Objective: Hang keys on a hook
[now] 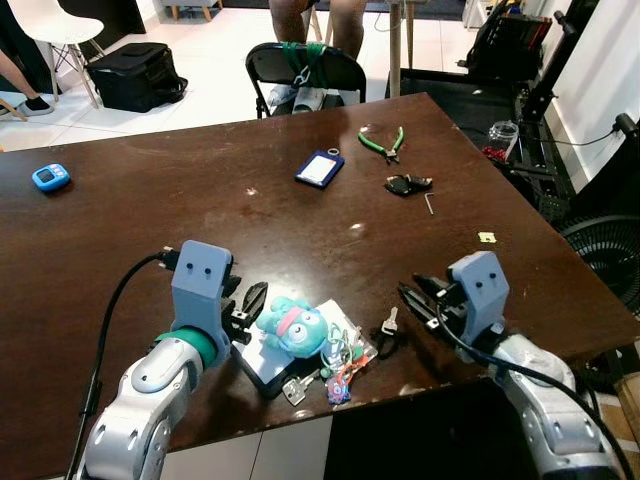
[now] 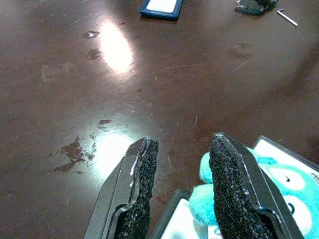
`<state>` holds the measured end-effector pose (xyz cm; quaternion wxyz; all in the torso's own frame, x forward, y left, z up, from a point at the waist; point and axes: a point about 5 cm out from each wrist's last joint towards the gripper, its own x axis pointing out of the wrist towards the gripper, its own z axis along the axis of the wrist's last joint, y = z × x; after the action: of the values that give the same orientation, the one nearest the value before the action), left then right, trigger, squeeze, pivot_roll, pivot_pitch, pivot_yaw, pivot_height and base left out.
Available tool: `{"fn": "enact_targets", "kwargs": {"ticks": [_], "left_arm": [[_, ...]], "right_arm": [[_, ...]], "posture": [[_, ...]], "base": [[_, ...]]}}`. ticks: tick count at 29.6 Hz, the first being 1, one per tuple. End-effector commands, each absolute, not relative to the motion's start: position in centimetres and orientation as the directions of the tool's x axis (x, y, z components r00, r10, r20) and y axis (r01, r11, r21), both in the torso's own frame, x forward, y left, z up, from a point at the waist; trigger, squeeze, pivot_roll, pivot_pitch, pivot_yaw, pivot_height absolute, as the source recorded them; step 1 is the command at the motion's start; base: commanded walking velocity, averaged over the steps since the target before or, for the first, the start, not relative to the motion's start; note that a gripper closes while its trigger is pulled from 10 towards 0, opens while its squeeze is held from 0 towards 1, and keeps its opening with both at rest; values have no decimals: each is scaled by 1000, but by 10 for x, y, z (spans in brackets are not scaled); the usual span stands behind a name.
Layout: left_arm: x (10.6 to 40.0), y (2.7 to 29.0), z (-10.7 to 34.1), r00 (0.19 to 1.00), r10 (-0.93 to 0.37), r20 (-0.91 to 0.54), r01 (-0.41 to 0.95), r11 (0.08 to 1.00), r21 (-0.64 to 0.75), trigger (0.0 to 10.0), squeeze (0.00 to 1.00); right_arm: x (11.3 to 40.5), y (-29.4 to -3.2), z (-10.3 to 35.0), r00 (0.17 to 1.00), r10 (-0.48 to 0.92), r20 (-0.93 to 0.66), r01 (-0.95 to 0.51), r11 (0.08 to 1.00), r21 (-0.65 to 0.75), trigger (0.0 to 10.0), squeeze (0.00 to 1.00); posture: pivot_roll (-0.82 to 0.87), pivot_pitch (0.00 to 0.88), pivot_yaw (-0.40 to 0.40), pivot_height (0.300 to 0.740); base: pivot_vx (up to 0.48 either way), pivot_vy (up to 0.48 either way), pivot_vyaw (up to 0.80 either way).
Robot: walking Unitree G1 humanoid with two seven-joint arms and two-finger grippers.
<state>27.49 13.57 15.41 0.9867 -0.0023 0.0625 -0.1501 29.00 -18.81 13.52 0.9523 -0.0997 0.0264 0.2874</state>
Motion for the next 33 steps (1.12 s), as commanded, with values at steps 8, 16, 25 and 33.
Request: {"fn": "enact_targets", "kwargs": {"ticks": [8,16,25,33], "left_arm": [[273,137,151,948,-285,-141,283,958,-35,10000,0],[274,137,151,948,-285,-140,283,959,-34,10000,0],[274,138,151,948,-285,-140,283,959,-32,10000,0],[274,139,150,948,-284,-143,283,959,-29,10000,0]], "right_arm": [[272,-185,107,755,603,-258,-650,742,-166,10000,0],[274,-190,99,769,569,-292,-630,753,-191,10000,0],[274,-198,90,779,525,-343,-608,766,-210,10000,0],[274,-207,78,786,463,-411,-584,773,-247,0,0]], "posture": [[-119,88,131,740],[-118,86,131,740],[-117,82,133,740],[-114,75,135,740]], "base": [[0,0,0],[0,0,0],[0,0,0],[0,0,0]]}}
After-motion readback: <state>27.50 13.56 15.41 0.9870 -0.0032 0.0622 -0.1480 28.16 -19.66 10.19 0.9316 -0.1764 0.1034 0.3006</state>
